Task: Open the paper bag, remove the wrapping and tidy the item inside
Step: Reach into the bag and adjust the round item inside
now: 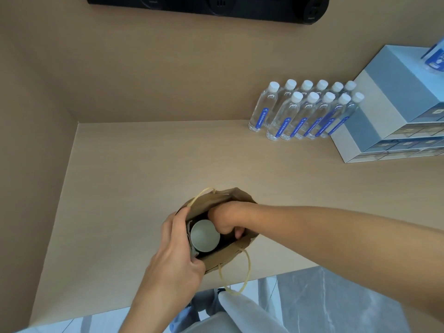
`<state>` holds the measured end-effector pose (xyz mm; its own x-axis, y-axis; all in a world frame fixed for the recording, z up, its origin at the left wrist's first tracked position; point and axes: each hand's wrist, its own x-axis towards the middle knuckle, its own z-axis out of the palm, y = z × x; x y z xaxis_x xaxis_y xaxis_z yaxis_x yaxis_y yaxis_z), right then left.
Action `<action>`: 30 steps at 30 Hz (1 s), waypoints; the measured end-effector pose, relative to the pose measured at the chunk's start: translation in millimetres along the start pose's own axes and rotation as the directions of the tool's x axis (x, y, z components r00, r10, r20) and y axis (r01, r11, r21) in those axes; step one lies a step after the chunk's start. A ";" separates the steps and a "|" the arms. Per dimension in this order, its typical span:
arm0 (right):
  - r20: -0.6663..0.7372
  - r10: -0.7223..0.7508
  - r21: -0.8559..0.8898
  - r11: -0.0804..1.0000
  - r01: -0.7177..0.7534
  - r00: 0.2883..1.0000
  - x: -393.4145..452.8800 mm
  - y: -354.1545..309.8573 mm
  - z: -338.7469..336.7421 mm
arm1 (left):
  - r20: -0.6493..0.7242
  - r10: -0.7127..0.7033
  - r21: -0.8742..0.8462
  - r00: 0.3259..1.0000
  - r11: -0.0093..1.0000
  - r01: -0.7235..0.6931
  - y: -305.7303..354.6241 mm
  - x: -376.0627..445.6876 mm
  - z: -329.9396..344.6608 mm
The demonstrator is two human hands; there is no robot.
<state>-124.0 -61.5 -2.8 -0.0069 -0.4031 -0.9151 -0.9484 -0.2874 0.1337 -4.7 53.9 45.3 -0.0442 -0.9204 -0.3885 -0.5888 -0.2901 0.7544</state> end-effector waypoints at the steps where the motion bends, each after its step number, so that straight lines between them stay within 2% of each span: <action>1: 0.015 0.013 0.003 1.000 -0.013 1.000 -0.1 -1.7 1.7 | -0.006 -0.002 -0.017 1.000 1.000 0.002 -2.5 -1.5 0.1; 4: 0.025 0.000 0.000 1.000 0.000 1.000 -6.5 -1.2 4.7 | -0.002 0.003 -0.062 1.000 0.998 -0.003 -8.8 -5.3 2.3; 8: 0.007 -0.075 -0.050 0.996 0.075 0.997 -15.3 -1.2 4.9 | 0.020 -0.008 -0.040 1.000 0.999 0.009 -11.1 -8.8 8.5; 12: 0.031 -0.086 0.089 0.993 0.083 0.996 -10.4 1.5 5.4 | 0.026 0.005 -0.068 1.000 0.998 -0.003 -11.0 -9.6 6.6; 14: 0.042 -0.120 0.097 0.989 0.115 0.992 -11.0 5.9 4.7 | 0.030 0.007 -0.086 1.000 0.996 -0.005 -10.5 -10.0 6.6; 17: 0.039 -0.171 -0.134 0.975 0.175 0.985 -18.3 8.4 6.1 | 0.028 0.036 -0.098 0.999 0.995 -0.033 -7.4 -9.7 9.5; 19: 0.007 -0.203 -0.312 0.930 0.195 0.979 -21.4 6.3 8.2 | 0.020 0.048 -0.090 0.999 0.995 -0.046 -6.3 -8.4 11.9; 21: 0.002 -0.215 -0.364 0.910 0.201 0.977 -23.2 3.7 5.5 | 0.015 0.031 -0.082 0.999 0.996 -0.030 -6.3 -6.5 13.2; 25: 0.108 -0.190 -0.427 0.878 0.218 0.976 -39.3 -2.5 -14.6 | 0.016 0.013 -0.088 1.000 0.996 -0.011 -6.5 -1.4 8.8; 28: 0.080 -0.193 -0.637 0.745 0.199 0.978 -69.7 -5.8 -34.6 | 0.020 0.024 -0.090 1.000 0.996 -0.022 -7.8 4.7 5.0; 30: 0.042 -0.258 -0.681 0.700 0.216 0.965 -91.5 -2.8 -51.9 | 0.014 0.017 -0.091 1.000 0.996 -0.015 -8.0 8.7 3.1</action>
<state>-104.3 -69.0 100.3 0.2248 -0.2788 -0.9337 -0.4492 -0.8800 0.1546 -2.9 49.1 34.2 -0.0652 -0.9214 -0.3832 -0.5122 -0.2987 0.8053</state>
